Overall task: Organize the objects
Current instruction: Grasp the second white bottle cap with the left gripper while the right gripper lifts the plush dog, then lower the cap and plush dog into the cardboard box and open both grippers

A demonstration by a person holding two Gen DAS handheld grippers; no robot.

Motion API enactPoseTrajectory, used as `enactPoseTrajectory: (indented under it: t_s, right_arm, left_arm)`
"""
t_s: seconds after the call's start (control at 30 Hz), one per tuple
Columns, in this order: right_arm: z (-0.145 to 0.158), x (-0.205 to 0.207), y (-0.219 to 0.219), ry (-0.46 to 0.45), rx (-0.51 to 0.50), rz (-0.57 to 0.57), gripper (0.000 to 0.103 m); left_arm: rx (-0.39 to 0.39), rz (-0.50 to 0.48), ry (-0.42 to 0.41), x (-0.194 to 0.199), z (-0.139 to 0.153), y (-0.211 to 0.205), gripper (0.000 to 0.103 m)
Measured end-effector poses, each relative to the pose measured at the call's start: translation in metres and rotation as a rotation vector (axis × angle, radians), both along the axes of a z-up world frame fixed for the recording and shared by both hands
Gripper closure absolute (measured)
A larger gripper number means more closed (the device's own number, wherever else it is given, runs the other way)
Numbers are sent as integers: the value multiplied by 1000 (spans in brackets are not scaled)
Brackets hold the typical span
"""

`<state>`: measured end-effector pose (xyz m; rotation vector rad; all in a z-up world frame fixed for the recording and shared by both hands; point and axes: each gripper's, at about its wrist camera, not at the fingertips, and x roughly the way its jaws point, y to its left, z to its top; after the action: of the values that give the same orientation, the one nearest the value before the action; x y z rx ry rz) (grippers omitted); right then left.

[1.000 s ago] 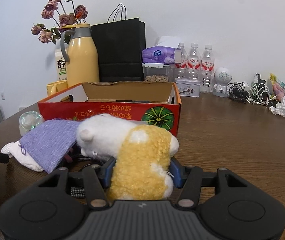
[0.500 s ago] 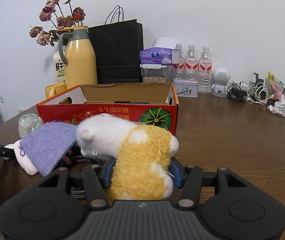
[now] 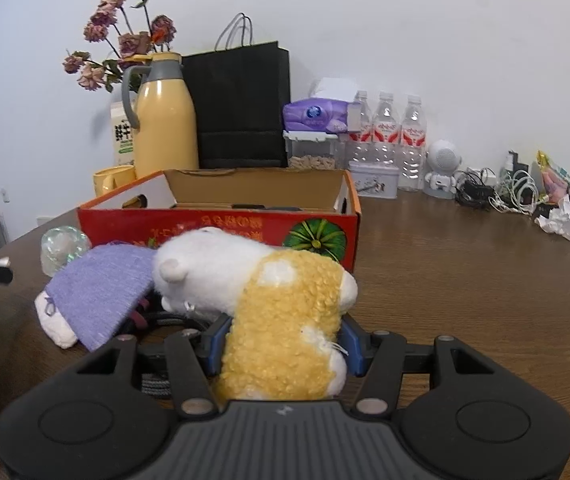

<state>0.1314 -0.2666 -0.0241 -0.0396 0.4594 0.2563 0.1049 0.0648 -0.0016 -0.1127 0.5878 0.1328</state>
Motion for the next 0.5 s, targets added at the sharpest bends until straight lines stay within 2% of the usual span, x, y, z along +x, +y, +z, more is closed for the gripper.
enactPoseTrajectory:
  t_s: [0.27,0.4,0.5]
  right_arm:
    - [47,16,17,-119,-18,53,49]
    - [68,44,29,-161,-36,60,49]
    - [76,74,37,-155,-27,65,49]
  left_arm:
    - [-4,-64,-110,29,42,-26,62]
    - [-12,-89,-156,56,59,-42,62]
    - [-13,-96,-184,78,72,-53,62]
